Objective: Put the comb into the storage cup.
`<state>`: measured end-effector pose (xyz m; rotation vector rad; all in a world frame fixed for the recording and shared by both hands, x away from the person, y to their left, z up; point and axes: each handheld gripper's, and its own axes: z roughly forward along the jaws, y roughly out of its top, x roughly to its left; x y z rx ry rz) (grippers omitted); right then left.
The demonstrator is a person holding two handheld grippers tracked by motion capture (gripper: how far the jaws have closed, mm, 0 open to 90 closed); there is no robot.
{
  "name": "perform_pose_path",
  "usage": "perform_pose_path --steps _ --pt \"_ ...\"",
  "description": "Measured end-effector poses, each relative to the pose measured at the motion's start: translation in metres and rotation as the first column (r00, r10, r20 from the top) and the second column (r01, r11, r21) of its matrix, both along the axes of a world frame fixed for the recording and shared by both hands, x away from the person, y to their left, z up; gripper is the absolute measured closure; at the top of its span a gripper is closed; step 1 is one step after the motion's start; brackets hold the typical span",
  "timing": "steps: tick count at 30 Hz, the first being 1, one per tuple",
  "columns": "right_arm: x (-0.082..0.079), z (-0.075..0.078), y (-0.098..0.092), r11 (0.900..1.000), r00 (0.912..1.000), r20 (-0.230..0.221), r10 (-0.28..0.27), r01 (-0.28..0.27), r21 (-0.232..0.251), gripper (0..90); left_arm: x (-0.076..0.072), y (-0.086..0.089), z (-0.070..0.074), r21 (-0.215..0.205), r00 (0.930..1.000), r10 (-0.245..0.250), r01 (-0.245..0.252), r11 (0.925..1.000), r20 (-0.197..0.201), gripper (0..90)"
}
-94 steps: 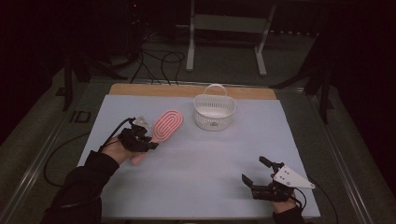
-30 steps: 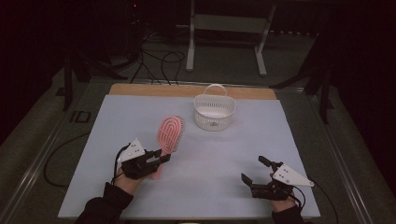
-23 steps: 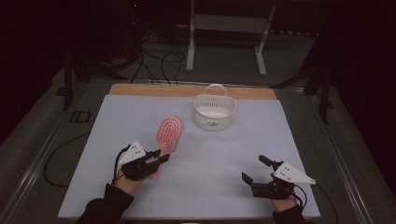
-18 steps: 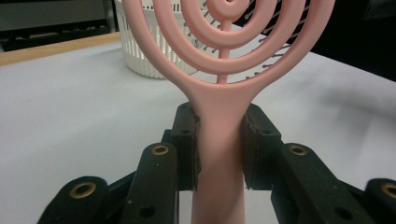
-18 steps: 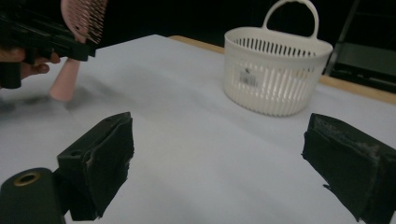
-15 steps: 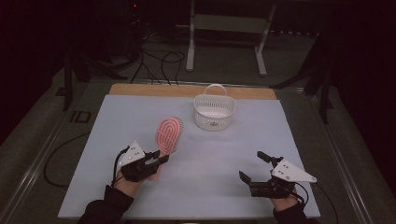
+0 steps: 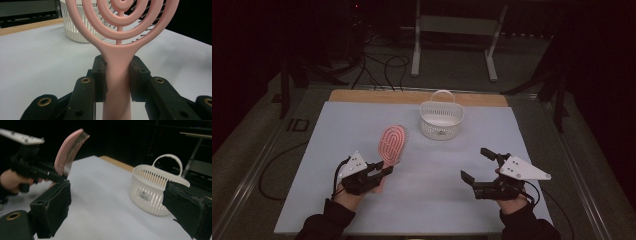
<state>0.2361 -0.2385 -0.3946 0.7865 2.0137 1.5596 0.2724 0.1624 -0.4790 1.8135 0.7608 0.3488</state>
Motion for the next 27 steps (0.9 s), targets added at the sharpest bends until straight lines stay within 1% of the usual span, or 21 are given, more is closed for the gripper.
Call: perform_pose_path --steps 1,2,3,4,5,6,8,9,12,13,14,15,16,17,18,21,25,27 --pt "0.006 0.007 0.005 1.0 0.9999 -0.01 0.014 -0.014 0.02 8.1 0.0 0.0 0.0 0.001 1.0 -0.003 0.003 1.0 0.0 70.8" --pt "0.007 0.009 0.007 1.0 0.9996 -0.023 0.019 -0.018 0.016 8.1 0.0 0.0 0.0 -0.002 1.0 -0.003 0.003 1.0 0.0 70.7" --pt "0.007 0.009 0.007 1.0 0.9996 -0.023 0.019 -0.018 0.016 8.1 0.0 0.0 0.0 -0.002 1.0 -0.005 0.005 1.0 0.001 70.7" --pt "0.009 0.011 0.009 1.0 0.9992 -0.033 0.022 -0.021 0.011 8.1 -0.001 -0.001 0.001 -0.001 1.0 -0.004 0.004 1.0 0.003 70.7" --pt "0.011 0.013 0.012 1.0 0.9991 -0.032 0.027 -0.026 0.015 8.1 -0.001 -0.001 0.001 -0.002 1.0 -0.005 0.005 1.0 0.003 70.8" --pt "0.015 0.017 0.018 0.999 0.9983 -0.043 0.039 -0.038 0.021 8.1 -0.001 -0.001 0.001 -0.002 1.0 -0.005 0.005 1.0 0.004 70.8" --pt "0.016 0.019 0.02 0.999 0.9984 -0.042 0.039 -0.038 0.019 8.1 -0.001 -0.001 0.001 -0.003 1.0 -0.006 0.006 1.0 0.004 70.8" --pt "0.019 0.023 0.026 0.999 0.9978 -0.046 0.048 -0.047 0.022 8.1 -0.001 -0.001 0.001 -0.004 1.0 -0.009 0.009 1.0 0.001 70.8" --pt "0.019 0.024 0.028 0.999 0.9976 -0.049 0.049 -0.048 0.022 8.0 -0.001 -0.001 0.002 -0.002 0.9999 -0.011 0.011 0.9999 0.003 70.8" --pt "0.023 0.03 0.038 0.998 0.9968 -0.052 0.06 -0.058 0.033 8.0 -0.001 -0.001 0.002 -0.003 0.9999 -0.009 0.009 1.0 0.007 70.7" --pt "0.023 0.03 0.038 0.998 0.9968 -0.052 0.06 -0.058 0.033 8.0 -0.001 -0.001 0.002 -0.002 0.9999 -0.013 0.013 0.9999 0.004 70.7" --pt "0.026 0.033 0.044 0.997 0.996 -0.057 0.069 -0.067 0.035 8.0 -0.001 -0.001 0.002 0.0 0.9999 -0.009 0.009 1.0 0.008 70.8" --pt "0.027 0.035 0.047 0.997 0.9964 -0.053 0.066 -0.064 0.033 8.0 -0.001 -0.001 0.002 -0.003 0.9999 -0.011 0.011 0.9999 0.006 70.8" --pt "0.028 0.036 0.051 0.997 0.9964 -0.055 0.065 -0.063 0.04 8.0 -0.002 -0.002 0.002 -0.002 0.9999 -0.008 0.008 1.0 0.012 70.8" --pt "0.029 0.037 0.054 0.996 0.995 -0.066 0.075 -0.072 0.051 8.1 -0.002 -0.002 0.002 -0.007 0.9999 -0.011 0.011 0.9999 0.009 70.8" --pt "0.031 0.039 0.06 0.996 0.9949 -0.066 0.076 -0.073 0.056 8.0 -0.002 -0.002 0.002 -0.002 0.9999 -0.009 0.009 1.0 0.012 70.8" --pt "0.038 0.041 0.076 0.994 0.9927 -0.081 0.089 -0.083 0.075 8.1 -0.002 -0.003 0.002 -0.004 0.9999 -0.015 0.015 0.9999 0.007 70.8" --pt "0.04 0.042 0.082 0.992 0.9899 -0.095 0.105 -0.097 0.085 8.1 -0.002 -0.004 0.002 -0.003 0.9998 -0.014 0.014 0.9999 0.011 70.8"
